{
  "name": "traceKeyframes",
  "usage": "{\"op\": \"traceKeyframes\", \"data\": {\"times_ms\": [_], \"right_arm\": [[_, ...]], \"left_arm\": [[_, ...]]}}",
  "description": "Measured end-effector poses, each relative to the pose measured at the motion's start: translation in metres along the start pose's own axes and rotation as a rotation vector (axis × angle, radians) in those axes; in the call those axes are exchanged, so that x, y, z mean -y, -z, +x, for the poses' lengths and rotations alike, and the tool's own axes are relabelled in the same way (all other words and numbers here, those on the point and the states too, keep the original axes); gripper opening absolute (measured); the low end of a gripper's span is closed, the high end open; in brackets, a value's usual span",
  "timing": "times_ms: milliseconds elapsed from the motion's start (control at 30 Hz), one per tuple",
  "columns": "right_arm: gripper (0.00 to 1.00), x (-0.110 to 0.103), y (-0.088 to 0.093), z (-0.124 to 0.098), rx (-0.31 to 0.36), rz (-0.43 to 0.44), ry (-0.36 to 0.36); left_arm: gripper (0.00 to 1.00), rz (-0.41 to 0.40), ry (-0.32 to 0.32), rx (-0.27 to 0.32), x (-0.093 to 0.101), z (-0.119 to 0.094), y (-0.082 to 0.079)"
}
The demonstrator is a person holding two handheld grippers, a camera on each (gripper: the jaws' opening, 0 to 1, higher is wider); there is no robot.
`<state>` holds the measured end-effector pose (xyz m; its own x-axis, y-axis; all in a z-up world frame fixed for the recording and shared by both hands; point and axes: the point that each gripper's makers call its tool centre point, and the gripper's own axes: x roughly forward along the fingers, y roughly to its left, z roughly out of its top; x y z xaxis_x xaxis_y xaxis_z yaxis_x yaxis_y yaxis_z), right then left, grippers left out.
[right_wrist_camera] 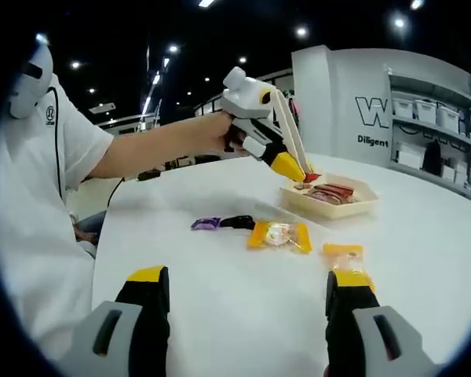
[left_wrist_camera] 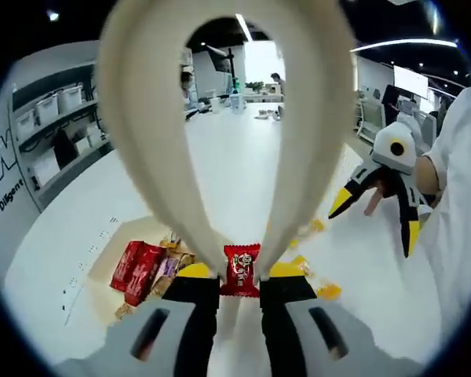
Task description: Place the target food into the container with the food tongs after gripping and lifting it, then release it inside without dropping or visibly crushing the food.
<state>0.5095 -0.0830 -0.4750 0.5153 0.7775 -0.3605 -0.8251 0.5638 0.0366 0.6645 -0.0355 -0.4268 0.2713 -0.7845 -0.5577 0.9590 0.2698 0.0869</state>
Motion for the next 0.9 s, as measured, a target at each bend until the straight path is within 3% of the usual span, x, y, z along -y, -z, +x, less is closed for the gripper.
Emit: {"op": "traceKeyframes", "data": {"times_ms": [500, 900], "right_arm": [[0.81, 0.005, 0.000, -0.004, 0.003, 0.003, 0.013], [0.81, 0.006, 0.000, -0.004, 0.004, 0.006, 0.012]], "left_arm": [[0.18, 0.003, -0.020, -0.016, -0.029, 0.022, -0.010], [0.18, 0.011, -0.046, -0.049, -0.055, 0.054, -0.014]]}}
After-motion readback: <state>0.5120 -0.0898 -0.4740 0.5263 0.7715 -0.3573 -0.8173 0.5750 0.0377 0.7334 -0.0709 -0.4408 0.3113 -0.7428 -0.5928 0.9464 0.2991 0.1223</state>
